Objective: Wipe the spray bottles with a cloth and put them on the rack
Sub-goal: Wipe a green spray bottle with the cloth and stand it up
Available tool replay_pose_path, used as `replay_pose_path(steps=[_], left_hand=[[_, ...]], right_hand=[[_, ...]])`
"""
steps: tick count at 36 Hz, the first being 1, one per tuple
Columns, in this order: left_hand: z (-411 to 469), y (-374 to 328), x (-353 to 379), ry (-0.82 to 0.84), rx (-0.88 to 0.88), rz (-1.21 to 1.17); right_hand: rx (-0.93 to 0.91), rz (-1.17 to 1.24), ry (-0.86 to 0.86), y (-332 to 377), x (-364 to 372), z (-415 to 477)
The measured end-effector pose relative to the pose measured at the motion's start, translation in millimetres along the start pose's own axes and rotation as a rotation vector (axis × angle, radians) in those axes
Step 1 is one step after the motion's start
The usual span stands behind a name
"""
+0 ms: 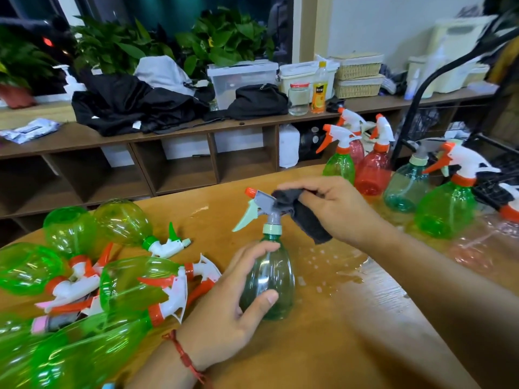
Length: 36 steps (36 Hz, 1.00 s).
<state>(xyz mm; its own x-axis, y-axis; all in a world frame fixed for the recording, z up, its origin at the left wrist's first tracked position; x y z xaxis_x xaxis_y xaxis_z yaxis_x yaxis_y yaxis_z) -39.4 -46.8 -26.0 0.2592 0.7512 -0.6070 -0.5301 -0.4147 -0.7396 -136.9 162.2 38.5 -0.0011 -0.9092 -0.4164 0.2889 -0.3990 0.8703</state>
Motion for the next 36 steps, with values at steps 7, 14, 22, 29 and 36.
replay_pose_path(steps=[7,14,22,29,36], left_hand=[[0,0,2,0.001,-0.01,-0.05],[0,5,0,-0.011,-0.006,-0.11],[-1,2,-3,0.007,-0.032,-0.181],[-2,-3,-9,-0.075,-0.063,-0.008],[-1,-16,-6,-0.271,-0.164,0.484]], right_hand=[[-0.143,-0.03,0.047,21,33,-6],[-0.052,0.0,0.038,-7,22,-22],[0.119,0.189,0.176,6,20,-23],[0.171,0.181,0.022,1,19,-19],[0.242,0.129,-0.136,4,19,-28]])
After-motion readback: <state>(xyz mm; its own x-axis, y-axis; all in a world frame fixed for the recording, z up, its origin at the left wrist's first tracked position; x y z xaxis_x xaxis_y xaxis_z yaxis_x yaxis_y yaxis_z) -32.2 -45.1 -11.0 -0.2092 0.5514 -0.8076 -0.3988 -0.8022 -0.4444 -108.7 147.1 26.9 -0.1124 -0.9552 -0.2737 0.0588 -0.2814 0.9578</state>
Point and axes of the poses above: each hand's wrist, its own z-axis towards the middle knuckle, its own x-axis out of the palm, y = z × x, the point moved 6 cm from there along z, towards the middle knuckle, and after that the axes turned 3 degrees about x, right-handed, at the moved point
